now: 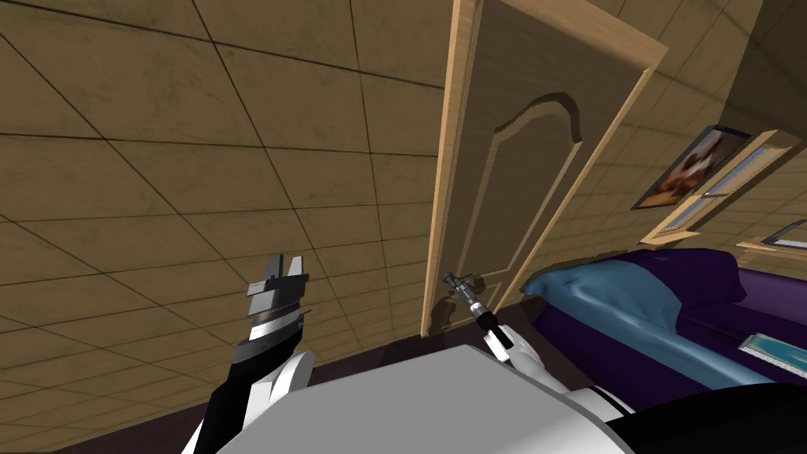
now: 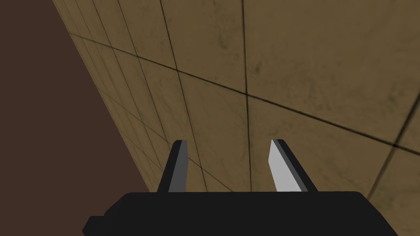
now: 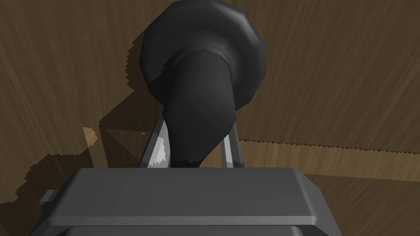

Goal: Pull the door open

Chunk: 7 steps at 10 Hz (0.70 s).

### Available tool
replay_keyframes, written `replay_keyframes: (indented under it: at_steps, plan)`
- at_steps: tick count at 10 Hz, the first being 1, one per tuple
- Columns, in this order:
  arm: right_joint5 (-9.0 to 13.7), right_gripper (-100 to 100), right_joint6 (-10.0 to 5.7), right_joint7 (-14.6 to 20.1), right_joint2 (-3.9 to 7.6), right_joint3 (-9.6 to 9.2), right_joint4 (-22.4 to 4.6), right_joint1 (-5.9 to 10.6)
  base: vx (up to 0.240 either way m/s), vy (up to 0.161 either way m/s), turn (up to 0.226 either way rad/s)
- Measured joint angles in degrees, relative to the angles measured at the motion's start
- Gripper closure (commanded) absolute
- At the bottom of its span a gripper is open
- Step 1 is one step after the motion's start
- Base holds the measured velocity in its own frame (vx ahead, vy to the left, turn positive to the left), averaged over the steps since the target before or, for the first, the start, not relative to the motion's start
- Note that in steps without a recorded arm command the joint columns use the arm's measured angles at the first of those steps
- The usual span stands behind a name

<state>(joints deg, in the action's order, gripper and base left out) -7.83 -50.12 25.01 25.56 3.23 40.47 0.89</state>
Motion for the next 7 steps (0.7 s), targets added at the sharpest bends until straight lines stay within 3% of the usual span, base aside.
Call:
replay_keyframes:
  at_steps: [1,3,7]
  plan:
    - [0.0,100,0.01,0.0,-0.02,-0.02,0.0,-0.05,0.000,0.000,0.000]
    - [-0.1,100,-0.53,0.3,0.43,0.04,0.0,-0.53,-0.117,-0.070,0.170]
    - [-0.7,100,-4.05,2.0,1.97,-0.30,-1.0,-1.97,-0.196,-0.079,0.174]
